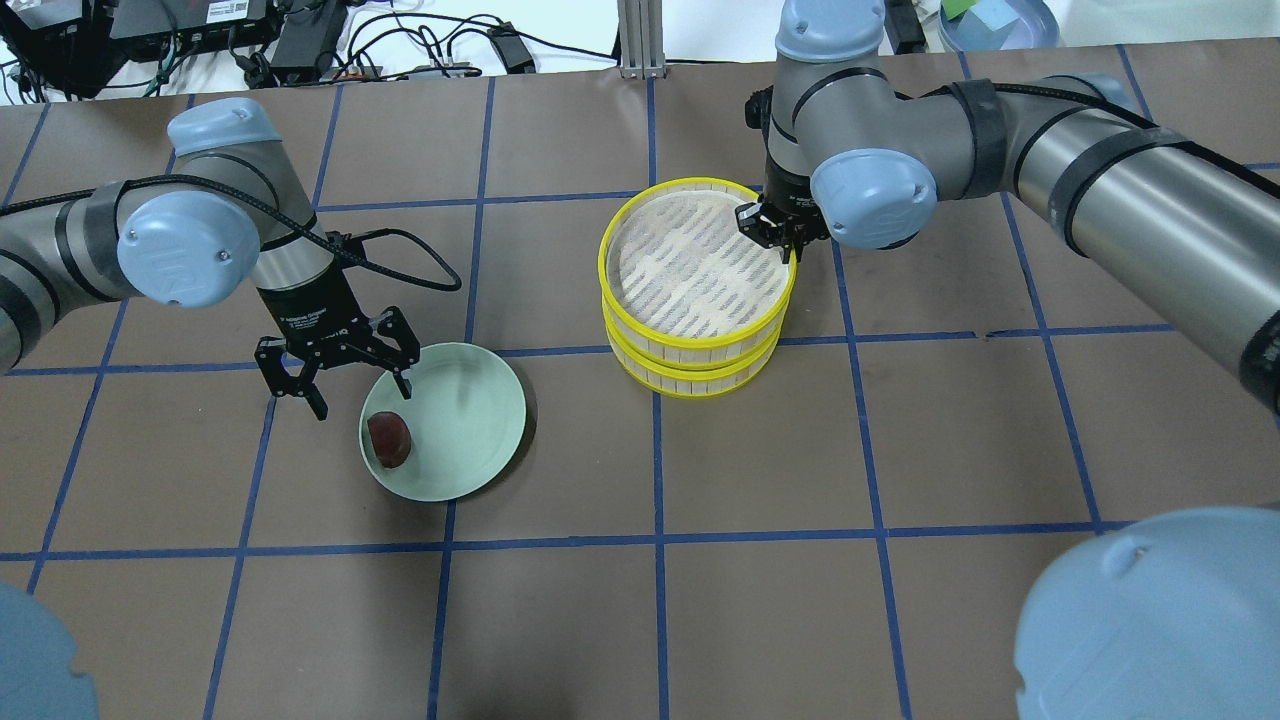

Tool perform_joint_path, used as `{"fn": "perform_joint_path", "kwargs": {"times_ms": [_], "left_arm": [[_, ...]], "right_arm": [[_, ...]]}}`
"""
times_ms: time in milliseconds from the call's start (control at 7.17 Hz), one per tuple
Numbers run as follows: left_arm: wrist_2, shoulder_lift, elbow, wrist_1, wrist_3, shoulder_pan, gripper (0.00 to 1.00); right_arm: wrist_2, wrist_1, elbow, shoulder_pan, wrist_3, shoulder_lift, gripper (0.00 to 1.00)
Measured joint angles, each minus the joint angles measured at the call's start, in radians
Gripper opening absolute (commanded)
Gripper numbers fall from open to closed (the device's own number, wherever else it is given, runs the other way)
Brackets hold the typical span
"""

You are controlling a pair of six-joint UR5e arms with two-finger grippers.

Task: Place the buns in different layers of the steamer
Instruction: 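Lower the left gripper into the bowl and grasp the dark brown bun, then lift brown bun toward steamer with left gripper while right gripper releases and rises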

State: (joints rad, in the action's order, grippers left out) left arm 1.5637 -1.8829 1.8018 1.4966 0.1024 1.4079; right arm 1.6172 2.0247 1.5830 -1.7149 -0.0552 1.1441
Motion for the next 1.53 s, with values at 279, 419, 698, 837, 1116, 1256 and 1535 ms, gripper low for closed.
{"fn": "perform_joint_path", "kwargs": {"times_ms": [279,419,698,837,1116,1256,1535], "left_arm": [[0.001,-0.033,0.0,-0.03,0.008,-0.001,0.85],[0.001,-0.05,0.0,-0.047,0.008,-0.001,0.85],[-0.001,-0.085,0.001,-0.079,0.008,-0.001,0.85],[-0.003,-0.093,0.001,-0.084,0.009,-0.001,0.85],[-0.004,-0.098,0.001,-0.085,0.009,-0.001,0.52],[-0.005,-0.099,0.001,-0.086,0.009,-0.001,0.13],[-0.002,-0.099,0.0,-0.087,0.003,-0.001,0.0]], "right_arm": [[-0.017,0.0,0.0,0.0,0.0,0.0,0.0],[-0.022,-0.001,0.001,0.0,0.0,0.0,0.0],[-0.018,-0.001,0.002,0.0,0.003,-0.001,0.0],[-0.011,-0.002,0.005,0.0,0.007,-0.001,0.0],[-0.006,-0.004,0.009,0.0,0.01,-0.002,0.0],[-0.007,-0.004,0.013,0.0,0.01,-0.002,0.12],[-0.009,-0.005,0.017,0.001,0.006,0.0,0.71]]}}
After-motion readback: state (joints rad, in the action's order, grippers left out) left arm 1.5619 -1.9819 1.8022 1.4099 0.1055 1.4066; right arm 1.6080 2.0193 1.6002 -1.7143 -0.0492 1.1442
